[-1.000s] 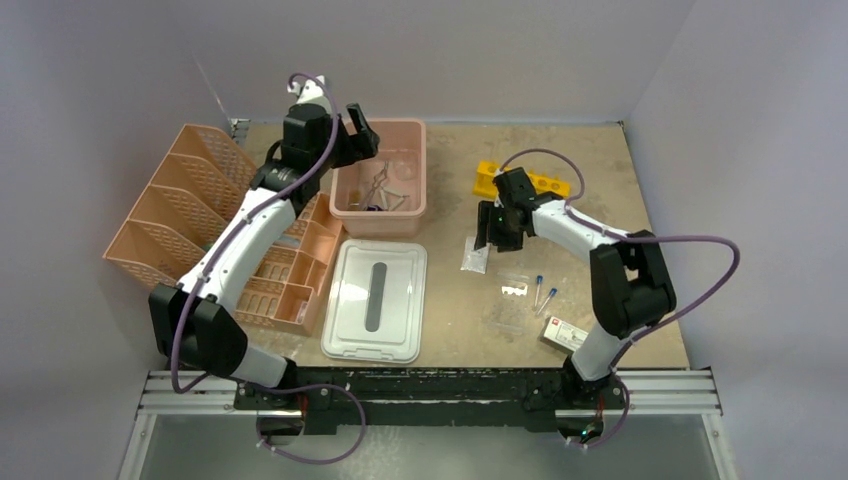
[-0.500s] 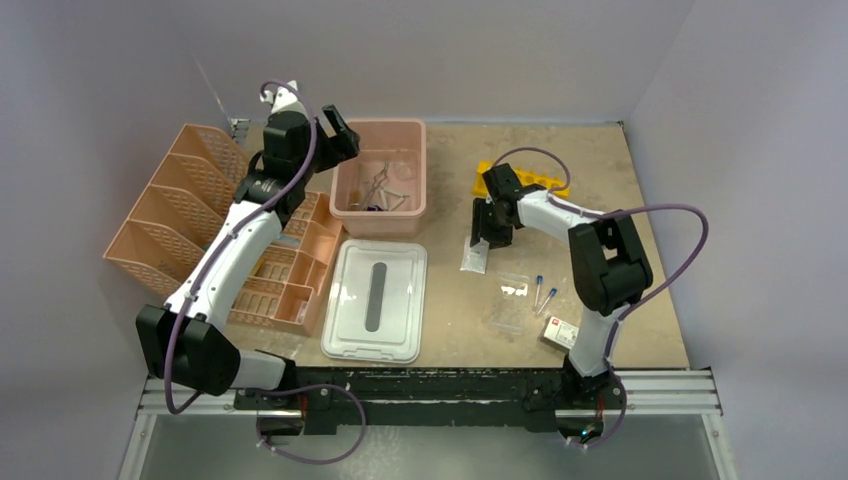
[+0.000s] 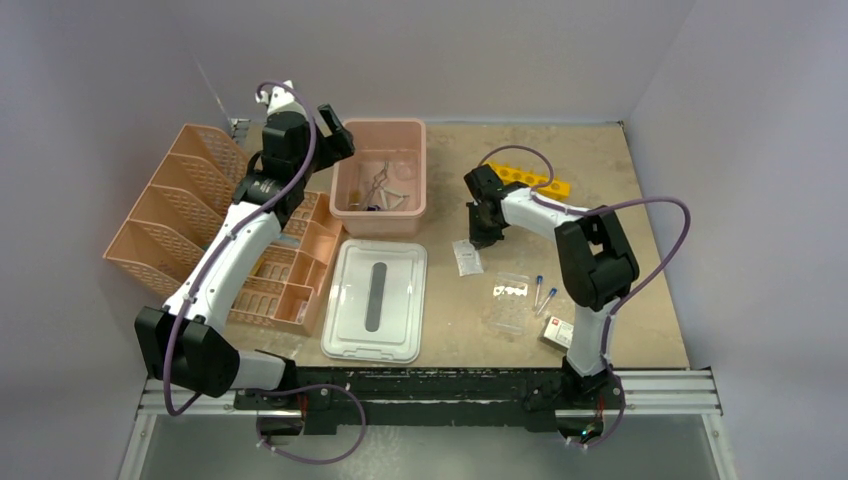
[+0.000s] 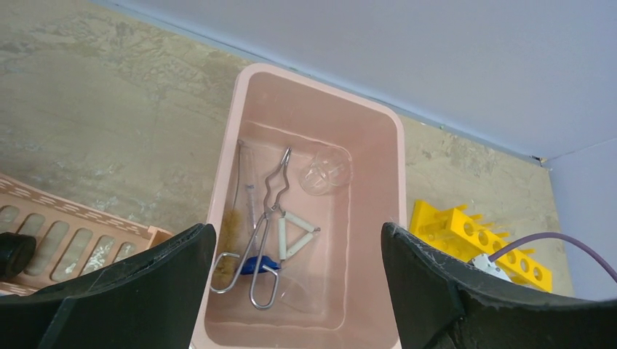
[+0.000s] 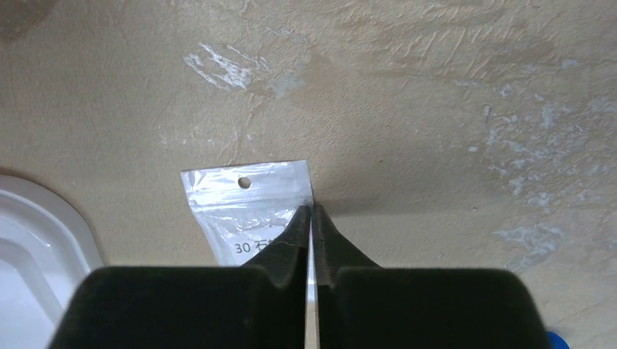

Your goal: Organize the chemistry lab equipment

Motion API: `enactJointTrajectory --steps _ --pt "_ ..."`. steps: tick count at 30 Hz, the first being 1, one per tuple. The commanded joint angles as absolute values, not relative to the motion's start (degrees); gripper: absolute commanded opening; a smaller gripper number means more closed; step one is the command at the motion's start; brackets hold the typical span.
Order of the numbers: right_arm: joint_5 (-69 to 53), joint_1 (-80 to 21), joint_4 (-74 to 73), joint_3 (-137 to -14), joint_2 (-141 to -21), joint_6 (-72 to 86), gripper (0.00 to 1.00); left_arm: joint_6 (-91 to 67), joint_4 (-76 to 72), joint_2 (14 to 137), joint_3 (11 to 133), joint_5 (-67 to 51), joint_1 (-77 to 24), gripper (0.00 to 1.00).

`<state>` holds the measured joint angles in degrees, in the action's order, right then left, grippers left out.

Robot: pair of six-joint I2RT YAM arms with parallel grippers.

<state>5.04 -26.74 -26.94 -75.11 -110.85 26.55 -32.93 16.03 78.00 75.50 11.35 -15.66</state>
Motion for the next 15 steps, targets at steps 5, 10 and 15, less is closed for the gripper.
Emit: enactJointTrajectory --steps 5,10,15 --pt "2.31 -27.35 -24.56 -72.35 -107.36 28.25 0.00 -30.31 13.12 75.46 75.87 5.47 -15.56 0.82" --pt "2.27 -27.34 -21.34 -71.07 -101.83 27.54 0.00 -32.00 10.97 74.99 74.06 1.15 -15.64 0.81" --pt "4.96 -27.44 -22.43 -71.99 -101.54 24.90 0.00 -32.00 11.04 74.63 73.66 1.30 -15.64 0.80"
